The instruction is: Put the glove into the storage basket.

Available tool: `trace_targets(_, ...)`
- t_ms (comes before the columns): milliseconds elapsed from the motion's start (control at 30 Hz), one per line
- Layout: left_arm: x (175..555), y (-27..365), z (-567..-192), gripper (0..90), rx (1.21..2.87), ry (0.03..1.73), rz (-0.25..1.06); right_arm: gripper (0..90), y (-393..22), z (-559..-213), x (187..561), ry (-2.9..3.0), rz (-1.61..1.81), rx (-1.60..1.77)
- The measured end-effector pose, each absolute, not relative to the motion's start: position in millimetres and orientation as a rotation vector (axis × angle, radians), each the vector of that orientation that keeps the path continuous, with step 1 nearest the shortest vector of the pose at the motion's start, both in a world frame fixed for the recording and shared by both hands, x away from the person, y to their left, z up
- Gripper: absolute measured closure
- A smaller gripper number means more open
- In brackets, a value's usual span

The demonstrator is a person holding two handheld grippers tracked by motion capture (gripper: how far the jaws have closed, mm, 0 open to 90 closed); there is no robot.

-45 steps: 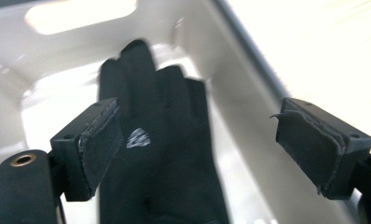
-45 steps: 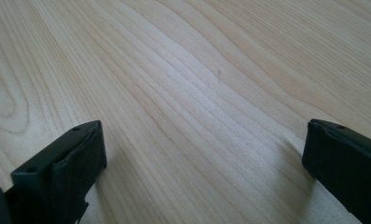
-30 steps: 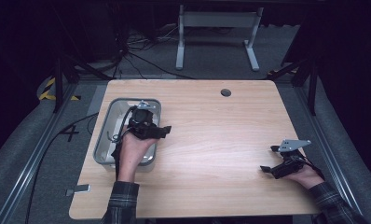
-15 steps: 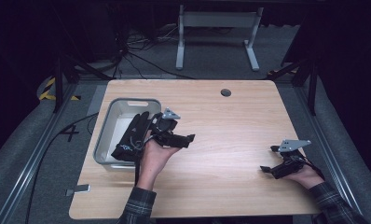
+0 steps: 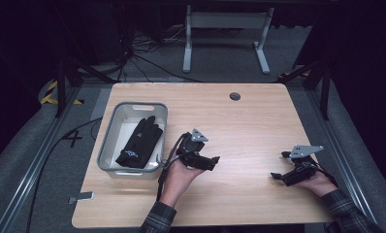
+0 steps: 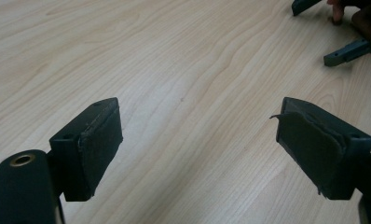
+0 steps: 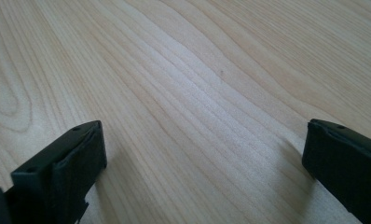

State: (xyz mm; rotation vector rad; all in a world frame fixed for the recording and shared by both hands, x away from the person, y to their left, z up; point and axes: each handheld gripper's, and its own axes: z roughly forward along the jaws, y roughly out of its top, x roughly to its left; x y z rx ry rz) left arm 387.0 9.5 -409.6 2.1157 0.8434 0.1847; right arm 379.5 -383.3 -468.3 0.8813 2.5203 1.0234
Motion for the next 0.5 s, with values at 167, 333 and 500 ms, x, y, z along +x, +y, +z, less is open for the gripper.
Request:
trace_targets(167,384,4,-422,13.5,2.121,0.834,0.196,0.0,-383,-468,380,2.520,1.023,0.881)
trace_targets(333,380,-8,-441,9.4,2.176,0.765,0.151,0.0,-383,-468,380,2.520,1.023,0.881)
trace_targets(500,376,-25,-457,4.7,2.293,0.730,0.176,0.0,-383,-468,380,2.521,1.024,0.882)
